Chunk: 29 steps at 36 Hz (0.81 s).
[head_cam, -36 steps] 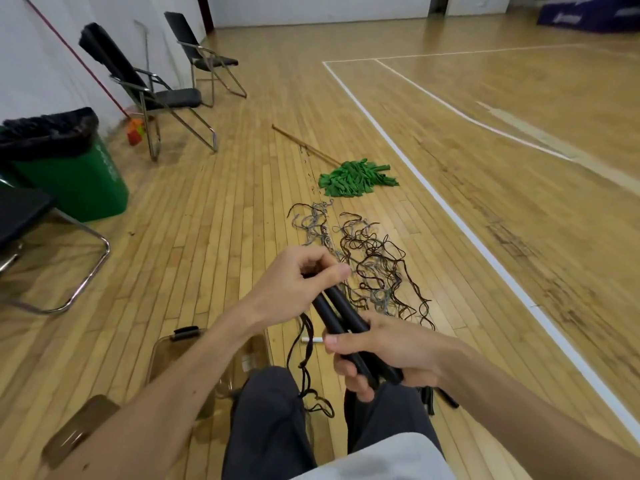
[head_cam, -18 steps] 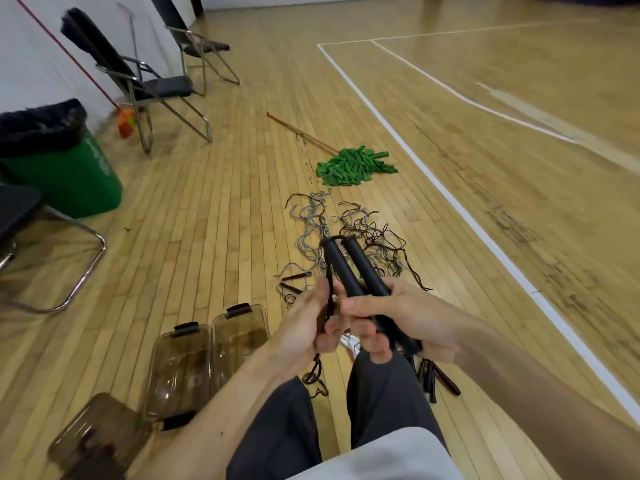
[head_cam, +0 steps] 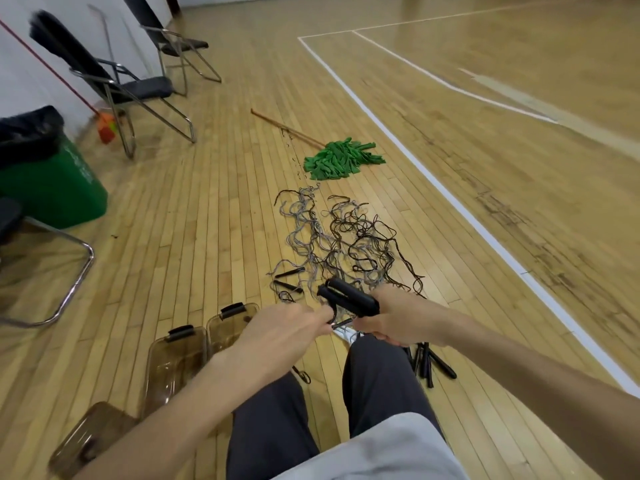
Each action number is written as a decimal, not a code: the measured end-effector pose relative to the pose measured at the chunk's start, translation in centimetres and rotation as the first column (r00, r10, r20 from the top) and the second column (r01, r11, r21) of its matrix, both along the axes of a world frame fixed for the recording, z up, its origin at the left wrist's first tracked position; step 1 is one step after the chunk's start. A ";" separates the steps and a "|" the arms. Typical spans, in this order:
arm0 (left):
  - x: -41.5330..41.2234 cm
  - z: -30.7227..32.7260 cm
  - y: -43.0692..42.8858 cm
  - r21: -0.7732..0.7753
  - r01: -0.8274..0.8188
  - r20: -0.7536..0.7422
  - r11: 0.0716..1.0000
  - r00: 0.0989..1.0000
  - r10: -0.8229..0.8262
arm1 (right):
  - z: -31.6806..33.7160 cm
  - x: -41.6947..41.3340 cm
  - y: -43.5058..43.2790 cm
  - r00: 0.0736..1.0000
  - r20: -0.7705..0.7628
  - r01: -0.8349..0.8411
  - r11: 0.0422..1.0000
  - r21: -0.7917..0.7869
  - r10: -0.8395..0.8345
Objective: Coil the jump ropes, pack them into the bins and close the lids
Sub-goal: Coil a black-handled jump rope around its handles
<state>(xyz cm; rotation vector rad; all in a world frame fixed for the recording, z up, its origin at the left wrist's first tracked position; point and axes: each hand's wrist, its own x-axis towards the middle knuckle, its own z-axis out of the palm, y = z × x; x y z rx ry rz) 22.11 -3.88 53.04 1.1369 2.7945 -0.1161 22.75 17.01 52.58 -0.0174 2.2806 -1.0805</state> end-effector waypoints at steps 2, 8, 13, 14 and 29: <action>0.1 0.8 -0.1 -0.070 0.120 -0.030 0.990 0.992 -0.122 | 0.1 0.0 -0.1 0.998 0.039 -0.054 0.997 0.059 0.052; -0.4 3.0 -0.6 0.010 0.398 -0.112 0.917 0.912 -0.394 | 1.1 0.3 -0.3 0.939 0.184 -0.322 0.932 0.165 0.291; -1.0 3.6 0.0 0.142 0.495 -0.137 0.857 0.867 -0.478 | 2.5 0.4 0.1 0.900 0.175 -0.428 0.882 0.196 0.398; -1.2 3.7 0.1 0.190 0.480 -0.117 0.856 0.877 -0.466 | 2.7 0.5 0.4 0.896 0.164 -0.440 0.875 0.201 0.413; -2.1 4.6 2.0 0.466 -0.119 0.645 0.877 0.724 -0.244 | 3.2 2.9 0.9 0.819 -0.057 -0.552 0.811 0.193 0.571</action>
